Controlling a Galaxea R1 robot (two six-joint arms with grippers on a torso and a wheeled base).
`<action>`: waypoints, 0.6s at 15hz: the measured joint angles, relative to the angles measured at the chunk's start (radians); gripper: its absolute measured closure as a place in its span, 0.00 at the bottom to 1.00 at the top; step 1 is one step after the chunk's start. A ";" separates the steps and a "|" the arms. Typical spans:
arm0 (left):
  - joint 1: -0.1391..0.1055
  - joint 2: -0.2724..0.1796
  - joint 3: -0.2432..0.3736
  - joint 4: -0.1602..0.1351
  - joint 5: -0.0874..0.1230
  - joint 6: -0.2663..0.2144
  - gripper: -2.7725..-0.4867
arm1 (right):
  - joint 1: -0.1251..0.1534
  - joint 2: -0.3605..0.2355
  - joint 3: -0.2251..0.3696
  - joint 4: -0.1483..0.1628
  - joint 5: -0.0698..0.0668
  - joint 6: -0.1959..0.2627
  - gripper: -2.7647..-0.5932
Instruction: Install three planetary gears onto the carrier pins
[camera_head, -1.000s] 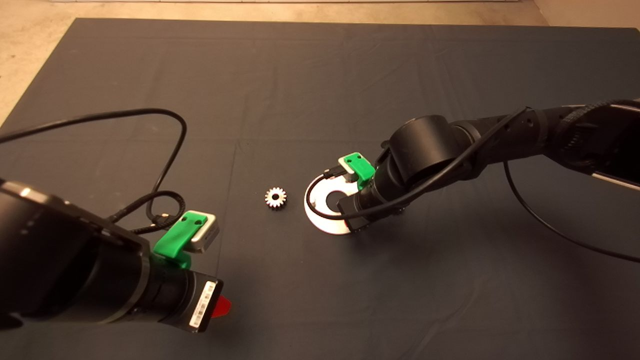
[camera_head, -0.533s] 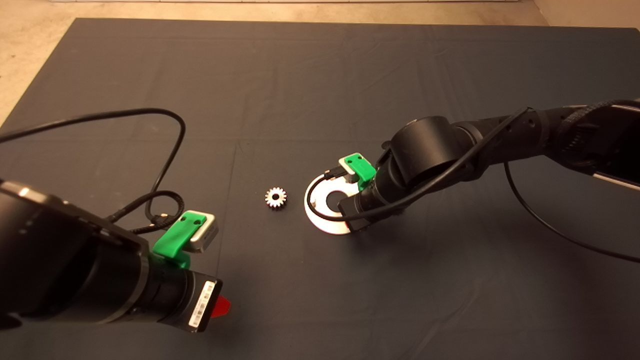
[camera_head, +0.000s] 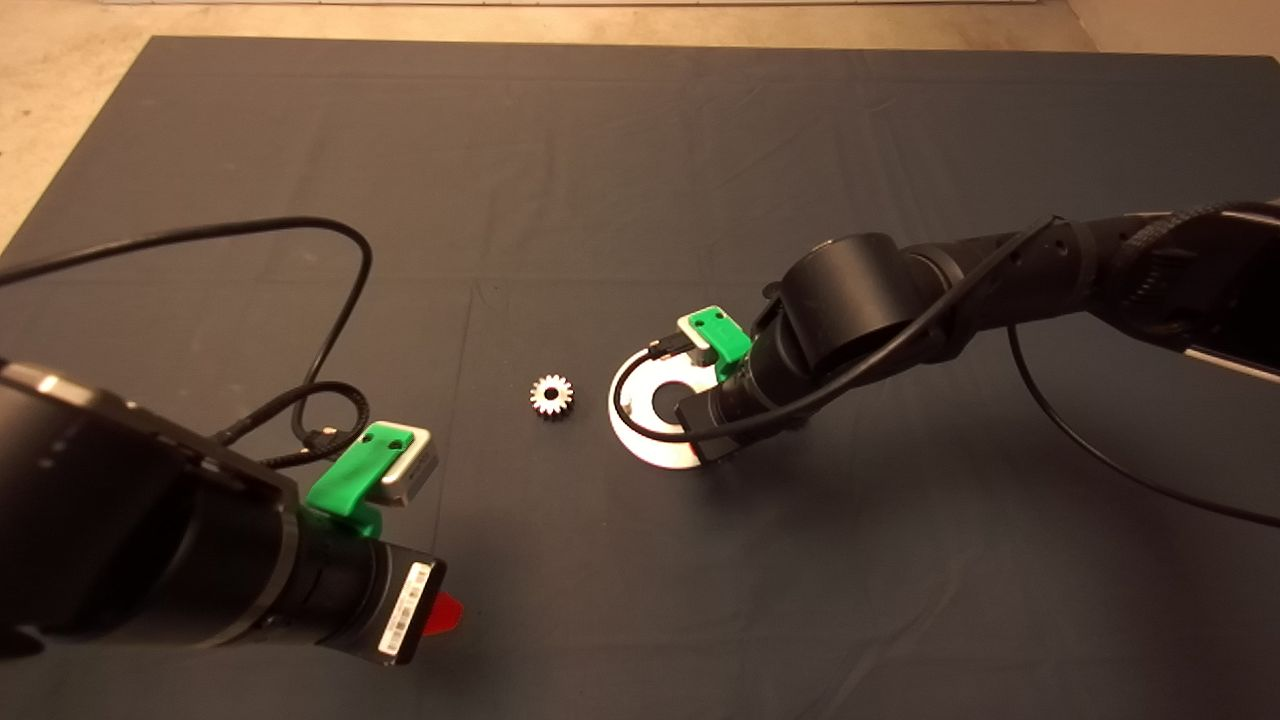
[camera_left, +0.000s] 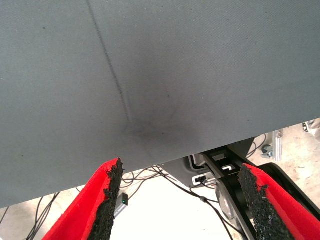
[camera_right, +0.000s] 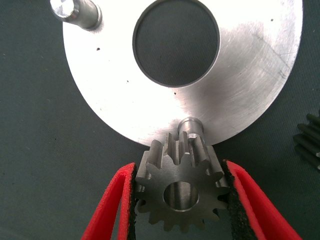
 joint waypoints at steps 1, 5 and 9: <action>0.000 -0.002 0.000 0.000 -0.003 0.000 0.50 | 0.000 0.000 -0.001 -0.004 0.001 0.000 0.84; 0.000 -0.003 0.000 0.000 -0.005 0.000 0.50 | 0.000 0.000 -0.001 -0.004 0.001 0.000 0.84; 0.000 -0.003 0.000 0.000 -0.006 0.000 0.50 | -0.001 0.000 -0.003 -0.006 0.001 0.000 0.84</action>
